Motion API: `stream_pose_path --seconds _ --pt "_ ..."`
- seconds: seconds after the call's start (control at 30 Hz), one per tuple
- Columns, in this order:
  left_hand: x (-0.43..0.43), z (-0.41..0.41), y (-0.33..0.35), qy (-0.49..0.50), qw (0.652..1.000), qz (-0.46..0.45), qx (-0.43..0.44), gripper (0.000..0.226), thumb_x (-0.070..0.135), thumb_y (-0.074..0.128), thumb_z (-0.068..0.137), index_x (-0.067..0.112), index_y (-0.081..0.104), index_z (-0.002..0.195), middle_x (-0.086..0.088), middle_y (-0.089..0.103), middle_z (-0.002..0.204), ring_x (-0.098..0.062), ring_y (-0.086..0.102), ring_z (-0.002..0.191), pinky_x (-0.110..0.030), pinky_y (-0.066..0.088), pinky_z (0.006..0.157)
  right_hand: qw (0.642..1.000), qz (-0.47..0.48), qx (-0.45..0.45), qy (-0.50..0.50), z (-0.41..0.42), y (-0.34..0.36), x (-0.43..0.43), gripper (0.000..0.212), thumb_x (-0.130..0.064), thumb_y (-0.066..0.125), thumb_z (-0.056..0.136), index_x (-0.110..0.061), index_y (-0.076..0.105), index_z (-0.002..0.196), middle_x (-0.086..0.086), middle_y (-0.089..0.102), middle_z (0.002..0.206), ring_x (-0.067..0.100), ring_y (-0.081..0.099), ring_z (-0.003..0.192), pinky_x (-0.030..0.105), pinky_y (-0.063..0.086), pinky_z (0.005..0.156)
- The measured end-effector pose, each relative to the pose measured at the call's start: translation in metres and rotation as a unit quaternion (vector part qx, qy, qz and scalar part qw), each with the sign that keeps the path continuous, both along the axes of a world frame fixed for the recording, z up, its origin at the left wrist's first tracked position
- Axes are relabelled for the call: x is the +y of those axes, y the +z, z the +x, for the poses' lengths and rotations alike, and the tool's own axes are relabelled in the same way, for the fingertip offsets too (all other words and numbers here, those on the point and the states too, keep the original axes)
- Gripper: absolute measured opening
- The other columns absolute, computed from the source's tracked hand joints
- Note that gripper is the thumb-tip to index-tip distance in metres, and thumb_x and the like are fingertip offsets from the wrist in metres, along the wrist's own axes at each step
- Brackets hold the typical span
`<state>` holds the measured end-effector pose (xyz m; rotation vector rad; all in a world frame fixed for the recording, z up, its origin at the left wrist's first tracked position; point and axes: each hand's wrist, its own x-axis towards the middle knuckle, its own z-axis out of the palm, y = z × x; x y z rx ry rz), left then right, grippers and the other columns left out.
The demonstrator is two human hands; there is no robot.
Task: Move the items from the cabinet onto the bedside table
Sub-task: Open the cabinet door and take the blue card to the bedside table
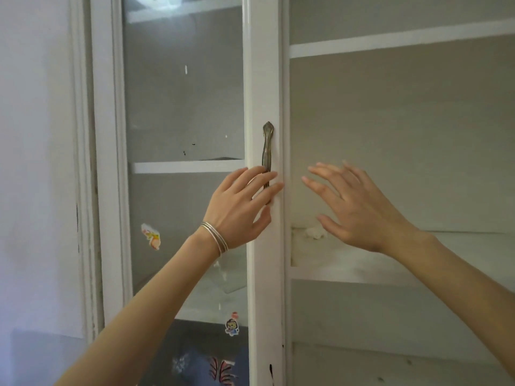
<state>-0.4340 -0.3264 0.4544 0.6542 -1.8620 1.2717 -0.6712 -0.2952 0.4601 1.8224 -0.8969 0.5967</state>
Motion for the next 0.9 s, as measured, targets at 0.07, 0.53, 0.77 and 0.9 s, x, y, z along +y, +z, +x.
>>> stream_pose_path --seconds 0.07,0.53,0.77,0.9 --pt "0.000 0.000 0.006 0.003 1.000 0.000 -0.010 0.035 0.017 0.046 0.084 0.012 0.064 0.113 -0.008 0.061 0.121 -0.027 0.049 0.120 -0.039 0.037 0.102 1.000 0.002 -0.004 -0.007 0.000 -0.001 0.000 0.059 -0.038 0.041 0.084 -0.008 0.042 0.136 0.016 0.043 0.138 0.028 0.035 0.130 0.050 0.027 0.106" --pt "0.015 0.007 0.045 0.069 0.985 -0.031 -0.158 0.023 0.018 0.042 0.085 0.011 0.064 0.082 -0.005 0.063 0.096 -0.027 0.051 0.112 -0.042 0.029 0.108 0.998 0.038 -0.039 0.019 -0.002 -0.031 0.014 0.055 -0.036 0.043 0.086 -0.012 0.042 0.135 0.013 0.045 0.136 0.025 0.039 0.126 0.048 0.028 0.104" --pt "0.049 0.021 0.044 0.045 0.985 -0.056 -0.156 0.021 0.019 0.044 0.085 0.012 0.063 0.089 -0.002 0.064 0.093 -0.025 0.051 0.107 -0.040 0.029 0.108 0.998 0.052 -0.039 0.027 0.003 -0.050 0.027 0.057 -0.038 0.042 0.085 -0.012 0.039 0.135 0.013 0.046 0.135 0.025 0.039 0.126 0.048 0.028 0.104" --pt "0.076 0.035 0.050 0.013 0.983 -0.086 -0.162 0.028 0.017 0.045 0.086 0.013 0.065 0.105 -0.003 0.064 0.089 -0.026 0.049 0.097 -0.040 0.036 0.095 0.998 0.058 -0.032 0.017 0.017 -0.051 0.050 0.059 -0.038 0.042 0.084 -0.013 0.036 0.137 0.012 0.045 0.134 0.025 0.039 0.123 0.050 0.032 0.103"
